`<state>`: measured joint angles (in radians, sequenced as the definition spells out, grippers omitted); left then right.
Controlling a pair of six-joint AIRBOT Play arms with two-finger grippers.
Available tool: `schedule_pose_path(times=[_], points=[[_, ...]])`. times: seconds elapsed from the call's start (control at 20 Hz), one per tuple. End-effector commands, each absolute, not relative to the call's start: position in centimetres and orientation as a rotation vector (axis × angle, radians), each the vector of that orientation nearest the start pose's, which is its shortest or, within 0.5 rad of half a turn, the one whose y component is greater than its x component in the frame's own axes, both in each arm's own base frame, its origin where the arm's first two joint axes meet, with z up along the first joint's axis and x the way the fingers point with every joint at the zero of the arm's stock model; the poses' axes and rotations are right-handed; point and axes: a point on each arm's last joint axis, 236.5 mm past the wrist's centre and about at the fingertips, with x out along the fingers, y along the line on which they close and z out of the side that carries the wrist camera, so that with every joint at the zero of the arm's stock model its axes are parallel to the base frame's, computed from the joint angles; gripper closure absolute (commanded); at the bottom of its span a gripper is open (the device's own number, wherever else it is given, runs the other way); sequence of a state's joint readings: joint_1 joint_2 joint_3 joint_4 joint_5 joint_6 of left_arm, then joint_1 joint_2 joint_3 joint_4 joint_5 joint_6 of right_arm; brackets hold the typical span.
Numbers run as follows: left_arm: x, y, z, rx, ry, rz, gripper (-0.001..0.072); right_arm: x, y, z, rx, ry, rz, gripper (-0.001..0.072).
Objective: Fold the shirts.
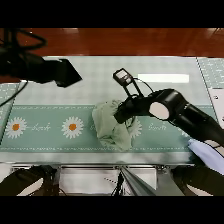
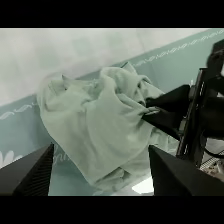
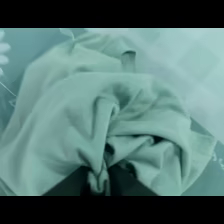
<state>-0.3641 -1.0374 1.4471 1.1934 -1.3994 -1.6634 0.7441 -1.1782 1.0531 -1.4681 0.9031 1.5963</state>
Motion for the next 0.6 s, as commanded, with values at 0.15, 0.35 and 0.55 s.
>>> schedule_pose_path(times=[0.15,0.35,0.55], points=[[28.8,-21.1,11.7,-0.109,1.172,-0.598,-0.0013,33.4,23.0,11.5,-0.582,0.714,0.529,0.0358],[26.1,-18.5,3.9,-0.095,1.359,-0.531,-0.0013,34.0,10.9,17.4,-0.533,0.689,0.207,0.0328],[23.6,-20.3,-1.4,-0.21,1.407,-0.601,-0.0013,31.5,1.4,14.0,-0.294,0.963,-0.02,0.0213]])
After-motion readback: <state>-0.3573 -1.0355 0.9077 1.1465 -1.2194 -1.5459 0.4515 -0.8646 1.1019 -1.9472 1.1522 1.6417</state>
